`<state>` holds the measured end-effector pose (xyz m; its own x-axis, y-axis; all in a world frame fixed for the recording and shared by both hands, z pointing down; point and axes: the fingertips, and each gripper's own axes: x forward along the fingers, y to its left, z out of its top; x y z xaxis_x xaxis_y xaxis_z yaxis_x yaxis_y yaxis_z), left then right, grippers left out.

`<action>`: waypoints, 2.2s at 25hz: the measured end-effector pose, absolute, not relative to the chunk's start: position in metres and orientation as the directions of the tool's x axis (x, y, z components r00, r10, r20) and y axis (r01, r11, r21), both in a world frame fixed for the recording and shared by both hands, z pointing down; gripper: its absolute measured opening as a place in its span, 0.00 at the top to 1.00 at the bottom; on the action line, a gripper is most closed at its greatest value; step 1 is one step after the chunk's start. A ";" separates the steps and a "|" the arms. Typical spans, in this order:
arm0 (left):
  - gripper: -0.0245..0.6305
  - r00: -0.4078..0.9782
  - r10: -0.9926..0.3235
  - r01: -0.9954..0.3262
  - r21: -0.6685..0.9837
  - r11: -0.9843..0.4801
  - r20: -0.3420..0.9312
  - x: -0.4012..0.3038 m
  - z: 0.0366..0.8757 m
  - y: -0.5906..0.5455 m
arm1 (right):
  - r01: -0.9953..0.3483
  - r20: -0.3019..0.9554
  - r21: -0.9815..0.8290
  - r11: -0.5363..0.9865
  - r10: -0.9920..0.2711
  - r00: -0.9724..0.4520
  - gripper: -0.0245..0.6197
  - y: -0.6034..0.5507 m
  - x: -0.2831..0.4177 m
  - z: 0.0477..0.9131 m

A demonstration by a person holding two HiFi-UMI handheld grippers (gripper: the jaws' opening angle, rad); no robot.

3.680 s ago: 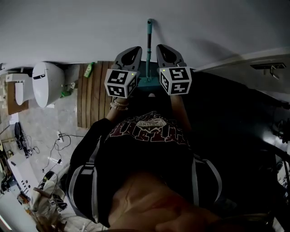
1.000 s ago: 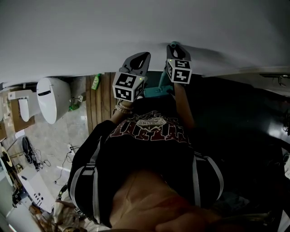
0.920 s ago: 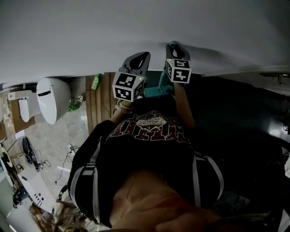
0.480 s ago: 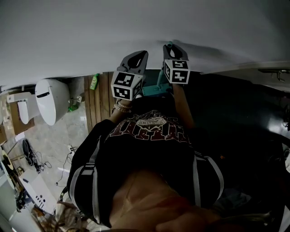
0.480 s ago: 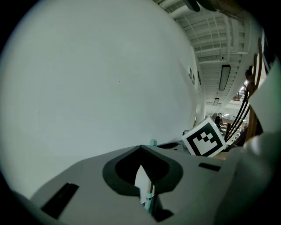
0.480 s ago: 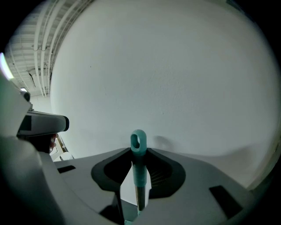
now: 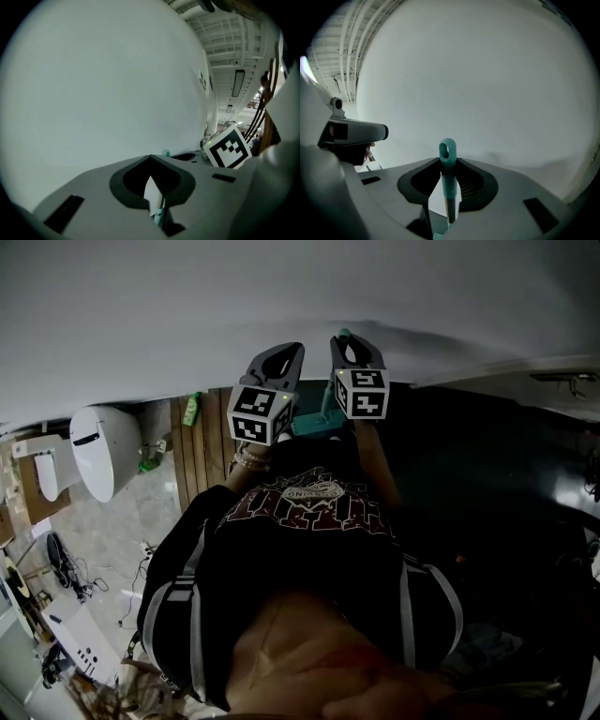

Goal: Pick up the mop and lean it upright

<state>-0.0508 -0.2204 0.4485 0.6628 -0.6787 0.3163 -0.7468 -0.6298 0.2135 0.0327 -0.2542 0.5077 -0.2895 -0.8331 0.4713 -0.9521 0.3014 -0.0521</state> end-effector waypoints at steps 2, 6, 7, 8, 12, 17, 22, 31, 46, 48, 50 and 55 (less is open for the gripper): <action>0.90 0.664 -0.679 -0.746 0.214 -0.630 0.314 -0.049 0.448 -0.220 | -0.951 0.470 -0.053 0.306 -0.833 -0.294 0.79 -0.250 0.033 0.506; 0.90 0.666 -0.676 -0.744 0.214 -0.633 0.316 -0.046 0.447 -0.218 | -0.949 0.470 -0.052 0.311 -0.831 -0.298 0.79 -0.241 0.032 0.503; 0.90 0.667 -0.674 -0.743 0.213 -0.635 0.316 -0.046 0.448 -0.217 | -0.949 0.469 -0.052 0.312 -0.831 -0.299 0.79 -0.238 0.031 0.502; 0.90 0.668 -0.673 -0.741 0.213 -0.636 0.318 -0.046 0.449 -0.216 | -0.948 0.469 -0.052 0.314 -0.831 -0.300 0.79 -0.236 0.031 0.502; 0.90 0.675 -0.665 -0.735 0.214 -0.643 0.320 -0.043 0.450 -0.210 | -0.947 0.466 -0.054 0.316 -0.831 -0.304 0.79 -0.224 0.031 0.501; 0.90 0.679 -0.661 -0.732 0.220 -0.645 0.320 -0.040 0.451 -0.205 | -0.944 0.462 -0.054 0.324 -0.830 -0.311 0.79 -0.209 0.030 0.498; 0.90 0.689 -0.652 -0.722 0.223 -0.655 0.316 -0.038 0.451 -0.199 | -0.942 0.461 -0.050 0.331 -0.829 -0.316 0.79 -0.193 0.025 0.495; 0.90 0.702 -0.639 -0.709 0.224 -0.668 0.316 -0.027 0.454 -0.189 | -0.943 0.461 -0.054 0.329 -0.830 -0.315 0.79 -0.169 0.032 0.495; 0.90 0.712 -0.624 -0.697 0.224 -0.681 0.321 -0.015 0.455 -0.179 | -0.939 0.463 -0.066 0.338 -0.823 -0.328 0.79 -0.136 0.036 0.490; 0.90 0.713 -0.624 -0.697 0.216 -0.684 0.320 -0.014 0.453 -0.179 | -0.939 0.463 -0.067 0.337 -0.823 -0.328 0.79 -0.135 0.037 0.490; 0.90 0.711 -0.626 -0.698 0.213 -0.684 0.321 -0.015 0.454 -0.179 | -0.939 0.462 -0.067 0.338 -0.823 -0.329 0.79 -0.134 0.037 0.490; 0.90 0.707 -0.625 -0.701 0.204 -0.684 0.332 -0.019 0.456 -0.177 | -0.937 0.460 -0.066 0.342 -0.823 -0.333 0.79 -0.132 0.034 0.490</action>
